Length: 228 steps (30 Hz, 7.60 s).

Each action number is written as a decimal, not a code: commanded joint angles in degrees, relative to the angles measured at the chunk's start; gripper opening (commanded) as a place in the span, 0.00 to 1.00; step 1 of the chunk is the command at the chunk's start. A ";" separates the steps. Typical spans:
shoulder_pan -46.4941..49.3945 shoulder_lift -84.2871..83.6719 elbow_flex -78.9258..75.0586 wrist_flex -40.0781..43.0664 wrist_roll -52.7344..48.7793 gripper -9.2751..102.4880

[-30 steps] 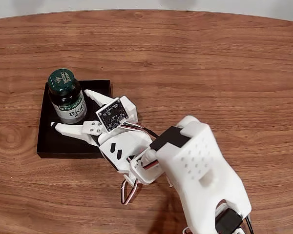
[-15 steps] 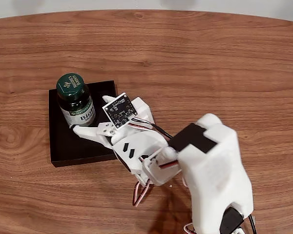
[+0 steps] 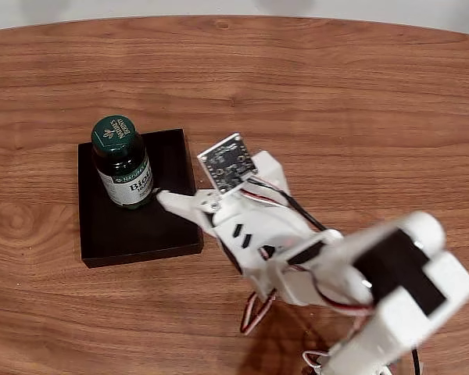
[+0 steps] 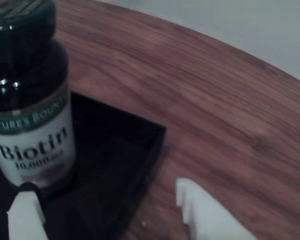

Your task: Pick up the pill bottle and place it in the black box.

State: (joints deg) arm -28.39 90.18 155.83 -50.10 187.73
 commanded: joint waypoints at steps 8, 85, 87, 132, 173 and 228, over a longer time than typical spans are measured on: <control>8.96 29.18 10.28 18.37 2.37 0.28; 27.95 100.02 17.75 135.88 -15.03 0.10; 27.95 100.81 17.75 136.05 -16.08 0.10; 27.95 101.16 17.75 136.23 -16.88 0.10; 27.95 101.16 17.75 136.23 -16.79 0.10; 27.95 101.16 17.75 136.23 -16.79 0.10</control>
State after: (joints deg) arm -0.35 191.60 174.46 76.99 173.32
